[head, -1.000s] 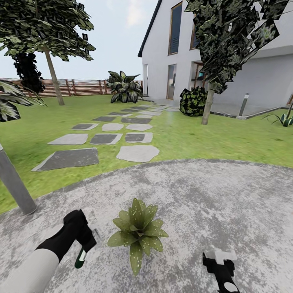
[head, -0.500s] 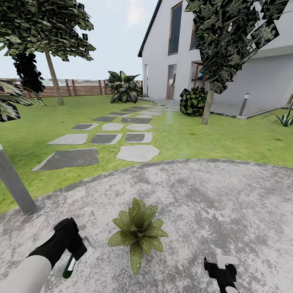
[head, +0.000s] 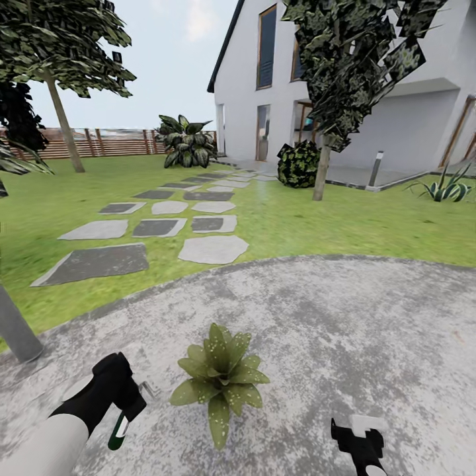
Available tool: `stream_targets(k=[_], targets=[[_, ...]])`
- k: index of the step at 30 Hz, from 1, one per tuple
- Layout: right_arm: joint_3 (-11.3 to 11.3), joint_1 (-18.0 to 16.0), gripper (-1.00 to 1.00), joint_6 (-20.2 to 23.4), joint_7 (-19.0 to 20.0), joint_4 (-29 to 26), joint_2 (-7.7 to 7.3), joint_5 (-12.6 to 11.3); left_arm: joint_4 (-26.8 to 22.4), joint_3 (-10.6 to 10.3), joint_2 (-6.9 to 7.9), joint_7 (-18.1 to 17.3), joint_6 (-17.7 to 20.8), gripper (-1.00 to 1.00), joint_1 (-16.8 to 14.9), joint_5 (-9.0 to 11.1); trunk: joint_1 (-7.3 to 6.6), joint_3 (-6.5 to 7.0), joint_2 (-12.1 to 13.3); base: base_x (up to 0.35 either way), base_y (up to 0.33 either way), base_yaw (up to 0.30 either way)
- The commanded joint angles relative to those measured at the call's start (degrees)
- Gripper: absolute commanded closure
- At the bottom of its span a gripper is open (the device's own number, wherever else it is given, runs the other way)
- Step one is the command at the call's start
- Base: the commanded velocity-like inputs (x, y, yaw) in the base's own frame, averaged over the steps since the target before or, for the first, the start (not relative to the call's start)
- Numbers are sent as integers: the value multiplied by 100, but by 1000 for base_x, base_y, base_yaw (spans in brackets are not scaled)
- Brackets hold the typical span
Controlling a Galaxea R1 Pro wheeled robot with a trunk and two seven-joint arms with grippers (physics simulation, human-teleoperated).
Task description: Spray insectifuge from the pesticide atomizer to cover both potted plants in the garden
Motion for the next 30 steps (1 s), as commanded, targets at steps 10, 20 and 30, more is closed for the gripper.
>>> stream_targets(k=[10,20,30], targets=[[50,-4,-100,-22,-24,5,-2,-58,61,-68,5,-246,36,100,-65,-28,-1,-6,-2,57,178,-124],[50,-4,-100,-22,-16,19,-7,-43,34,-242,41,-1813,48,100,-836,-684,-1,-6,-2,1,2,-9],[51,-4,-100,-15,-7,143,-19,-32,2,-236,66,-2791,13,100,-1013,-1834,-1,-6,-2,0,0,0]])
